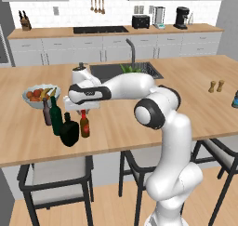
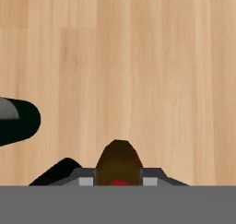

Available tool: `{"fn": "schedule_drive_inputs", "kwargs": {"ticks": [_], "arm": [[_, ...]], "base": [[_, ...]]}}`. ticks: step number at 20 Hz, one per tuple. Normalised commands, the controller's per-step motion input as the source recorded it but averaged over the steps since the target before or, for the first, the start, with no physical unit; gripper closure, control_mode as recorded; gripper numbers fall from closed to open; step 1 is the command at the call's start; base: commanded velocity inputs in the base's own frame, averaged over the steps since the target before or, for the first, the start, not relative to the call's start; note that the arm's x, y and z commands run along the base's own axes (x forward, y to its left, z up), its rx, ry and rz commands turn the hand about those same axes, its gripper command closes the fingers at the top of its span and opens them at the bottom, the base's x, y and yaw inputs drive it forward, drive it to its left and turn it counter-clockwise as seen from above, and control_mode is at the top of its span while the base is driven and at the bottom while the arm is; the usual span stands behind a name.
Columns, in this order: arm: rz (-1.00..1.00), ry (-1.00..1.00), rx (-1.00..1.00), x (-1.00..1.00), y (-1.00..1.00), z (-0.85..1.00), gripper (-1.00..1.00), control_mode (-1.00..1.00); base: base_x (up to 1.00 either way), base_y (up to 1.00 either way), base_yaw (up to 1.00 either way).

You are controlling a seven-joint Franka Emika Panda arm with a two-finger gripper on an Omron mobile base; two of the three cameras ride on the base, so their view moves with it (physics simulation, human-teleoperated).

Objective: Move the plastic bottles in the middle to the plastics group, and the glass bottles in the middle to the glass group.

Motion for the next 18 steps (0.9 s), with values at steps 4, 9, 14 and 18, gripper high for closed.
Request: {"fn": "schedule_drive_inputs", "kwargs": {"ticks": [4, 9, 14, 18], "arm": [[0.0, 0.0, 0.0, -0.14, 0.0, 0.02, -1.0, -1.0], [0.0, 0.0, 0.0, -0.06, -0.01, 0.15, -1.0, -1.0], [0.0, -0.04, 0.0, -0.01, -0.11, 0.37, -1.0, -1.0], [0.0, -0.08, 0.0, -0.08, -0.37, 0.34, -1.0, -1.0]], "base": [[0.0, 0.0, 0.0], [0.0, 0.0, 0.0], [0.0, 0.0, 0.0], [0.0, 0.0, 0.0]]}}
